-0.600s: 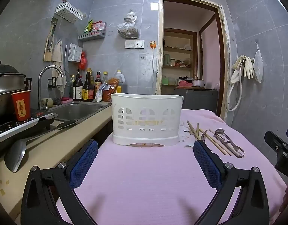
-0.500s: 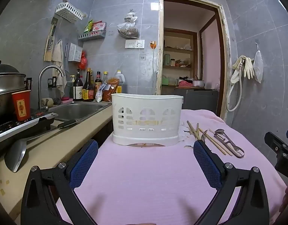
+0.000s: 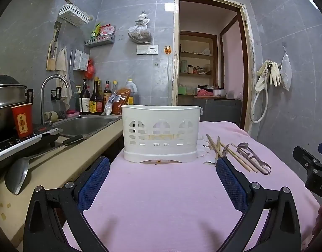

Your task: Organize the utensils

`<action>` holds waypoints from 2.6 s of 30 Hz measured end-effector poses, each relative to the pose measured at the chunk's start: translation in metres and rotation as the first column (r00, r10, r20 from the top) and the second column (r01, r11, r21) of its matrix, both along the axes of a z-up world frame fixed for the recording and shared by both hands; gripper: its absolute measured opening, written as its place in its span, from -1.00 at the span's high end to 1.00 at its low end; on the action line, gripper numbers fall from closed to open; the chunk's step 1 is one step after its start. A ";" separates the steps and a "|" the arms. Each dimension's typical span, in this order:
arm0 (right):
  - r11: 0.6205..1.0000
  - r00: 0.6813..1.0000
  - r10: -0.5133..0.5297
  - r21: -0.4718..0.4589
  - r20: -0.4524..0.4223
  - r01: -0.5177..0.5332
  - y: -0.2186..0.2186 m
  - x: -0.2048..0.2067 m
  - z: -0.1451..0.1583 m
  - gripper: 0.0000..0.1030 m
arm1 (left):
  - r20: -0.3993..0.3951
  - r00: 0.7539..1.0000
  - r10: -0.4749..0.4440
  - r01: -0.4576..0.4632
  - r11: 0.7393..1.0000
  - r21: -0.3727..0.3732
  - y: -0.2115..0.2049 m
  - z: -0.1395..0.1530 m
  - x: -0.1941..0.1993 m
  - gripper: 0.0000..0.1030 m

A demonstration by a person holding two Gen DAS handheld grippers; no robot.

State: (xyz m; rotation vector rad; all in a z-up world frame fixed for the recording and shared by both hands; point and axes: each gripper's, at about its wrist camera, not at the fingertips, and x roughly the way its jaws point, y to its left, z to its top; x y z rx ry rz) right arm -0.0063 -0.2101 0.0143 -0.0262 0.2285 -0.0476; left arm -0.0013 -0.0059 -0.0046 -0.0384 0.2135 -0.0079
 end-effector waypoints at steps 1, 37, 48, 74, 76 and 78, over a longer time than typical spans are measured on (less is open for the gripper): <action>1.000 1.000 0.000 0.000 0.000 0.000 0.000 0.000 -0.001 -1.00 | -0.002 1.000 -0.001 0.001 1.000 -0.001 0.002 0.002 0.001 -0.94; 1.000 1.000 0.000 -0.012 -0.013 0.000 0.003 0.000 -0.001 -1.00 | -0.007 1.000 0.007 -0.007 1.000 -0.002 0.004 0.007 0.001 -0.94; 1.000 1.000 0.004 -0.012 -0.021 -0.004 0.005 0.000 -0.002 -1.00 | -0.006 1.000 0.005 -0.005 1.000 0.000 0.004 0.006 -0.001 -0.94; 1.000 1.000 0.004 -0.013 -0.022 -0.004 0.006 0.000 -0.002 -1.00 | -0.006 1.000 0.006 -0.006 1.000 0.000 0.003 0.005 -0.001 -0.94; 1.000 1.000 0.003 -0.014 -0.023 -0.003 0.006 0.000 -0.002 -1.00 | -0.006 1.000 0.006 -0.006 1.000 0.000 0.003 0.005 -0.001 -0.94; 1.000 1.000 0.004 -0.014 -0.022 -0.004 0.006 0.000 -0.002 -1.00 | -0.008 1.000 0.005 -0.005 1.000 -0.002 0.003 0.005 0.000 -0.94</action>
